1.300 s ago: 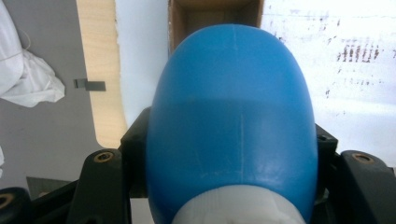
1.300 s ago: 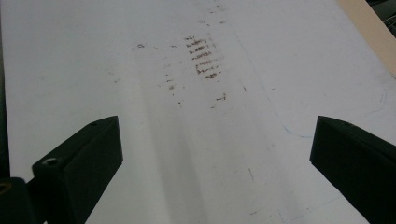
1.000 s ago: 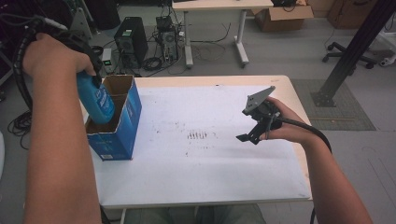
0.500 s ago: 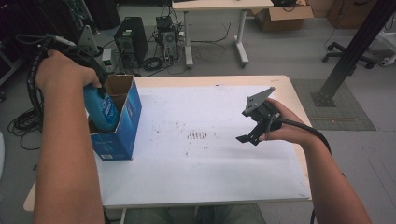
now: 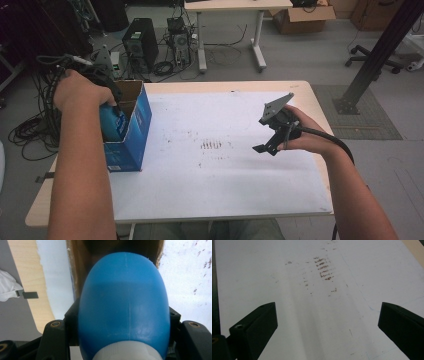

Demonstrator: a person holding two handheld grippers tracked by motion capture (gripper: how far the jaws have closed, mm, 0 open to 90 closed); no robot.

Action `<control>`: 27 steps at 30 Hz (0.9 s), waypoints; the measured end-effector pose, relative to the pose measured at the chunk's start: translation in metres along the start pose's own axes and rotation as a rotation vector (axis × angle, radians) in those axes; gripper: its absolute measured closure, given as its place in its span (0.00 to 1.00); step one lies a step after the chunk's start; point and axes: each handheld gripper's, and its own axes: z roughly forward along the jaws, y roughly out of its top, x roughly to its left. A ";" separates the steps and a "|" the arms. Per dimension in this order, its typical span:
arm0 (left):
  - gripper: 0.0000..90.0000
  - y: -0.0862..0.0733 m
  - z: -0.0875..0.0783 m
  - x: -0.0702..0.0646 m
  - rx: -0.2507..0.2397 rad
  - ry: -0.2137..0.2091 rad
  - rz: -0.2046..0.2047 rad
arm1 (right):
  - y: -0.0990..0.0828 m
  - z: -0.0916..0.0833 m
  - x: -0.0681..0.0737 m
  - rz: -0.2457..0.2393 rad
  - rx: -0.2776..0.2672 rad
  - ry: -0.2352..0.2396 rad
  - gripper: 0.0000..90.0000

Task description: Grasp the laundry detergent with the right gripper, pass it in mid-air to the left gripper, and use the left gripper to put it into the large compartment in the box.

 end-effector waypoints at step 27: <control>0.43 0.008 0.056 0.003 0.012 0.010 0.018 | -0.002 0.009 0.001 0.004 0.000 0.016 0.03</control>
